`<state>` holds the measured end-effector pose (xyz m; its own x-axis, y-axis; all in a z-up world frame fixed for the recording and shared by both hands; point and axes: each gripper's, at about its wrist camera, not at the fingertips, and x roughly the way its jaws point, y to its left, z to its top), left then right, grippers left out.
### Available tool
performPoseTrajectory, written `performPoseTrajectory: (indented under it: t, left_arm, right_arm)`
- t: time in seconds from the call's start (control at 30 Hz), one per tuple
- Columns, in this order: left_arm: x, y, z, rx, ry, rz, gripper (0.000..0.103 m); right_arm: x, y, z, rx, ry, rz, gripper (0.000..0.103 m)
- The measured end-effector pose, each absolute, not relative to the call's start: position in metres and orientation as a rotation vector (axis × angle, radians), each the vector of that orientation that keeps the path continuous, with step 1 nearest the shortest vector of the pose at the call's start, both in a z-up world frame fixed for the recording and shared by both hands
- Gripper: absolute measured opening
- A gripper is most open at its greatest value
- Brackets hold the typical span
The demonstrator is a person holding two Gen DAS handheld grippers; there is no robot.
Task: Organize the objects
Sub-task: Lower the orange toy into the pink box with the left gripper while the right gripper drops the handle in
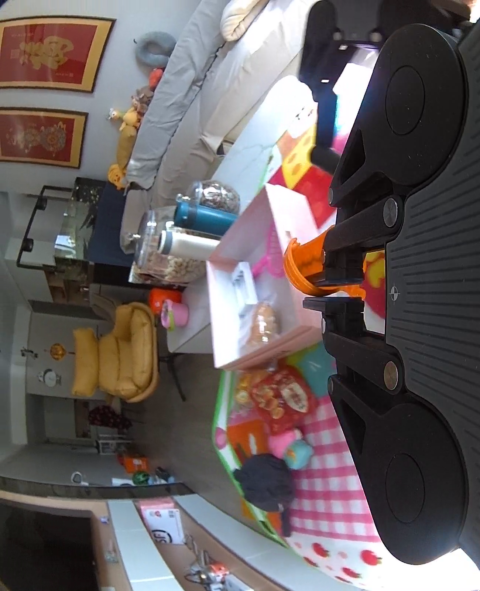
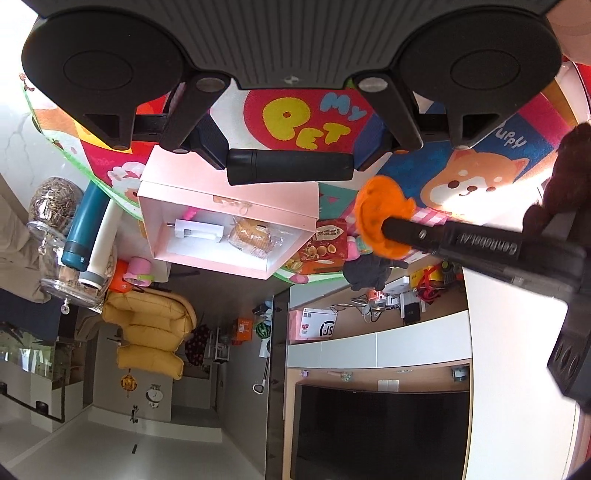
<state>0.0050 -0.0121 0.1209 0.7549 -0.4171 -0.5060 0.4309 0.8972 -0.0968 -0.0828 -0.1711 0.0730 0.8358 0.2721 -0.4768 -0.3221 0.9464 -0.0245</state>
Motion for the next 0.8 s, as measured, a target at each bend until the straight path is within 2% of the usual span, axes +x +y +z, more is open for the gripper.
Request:
performPoseTrajectory:
  t: [0.13, 0.17, 0.3, 0.57, 0.8]
  left_arm:
    - [0.060, -0.036, 0.140, -0.071, 0.500, -0.465, 0.010]
    - [0.075, -0.042, 0.138, -0.078, 0.509, -0.475, 0.015]
    - [0.110, -0.058, 0.115, -0.089, 0.541, -0.416, 0.016]
    - [0.087, -0.020, 0.083, -0.155, 0.552, -0.361, 0.016]
    - [0.051, 0.031, 0.051, -0.176, 0.611, -0.317, 0.016]
  right_arm:
    - [-0.076, -0.173, 0.073, -0.098, 0.484, 0.317, 0.074]
    - [-0.075, -0.173, 0.073, -0.096, 0.484, 0.316, 0.074]
    - [-0.070, -0.174, 0.073, -0.087, 0.488, 0.311, 0.074]
    - [-0.055, -0.180, 0.069, -0.100, 0.508, 0.273, 0.074]
    - [-0.001, -0.189, 0.103, -0.089, 0.440, 0.223, 0.074]
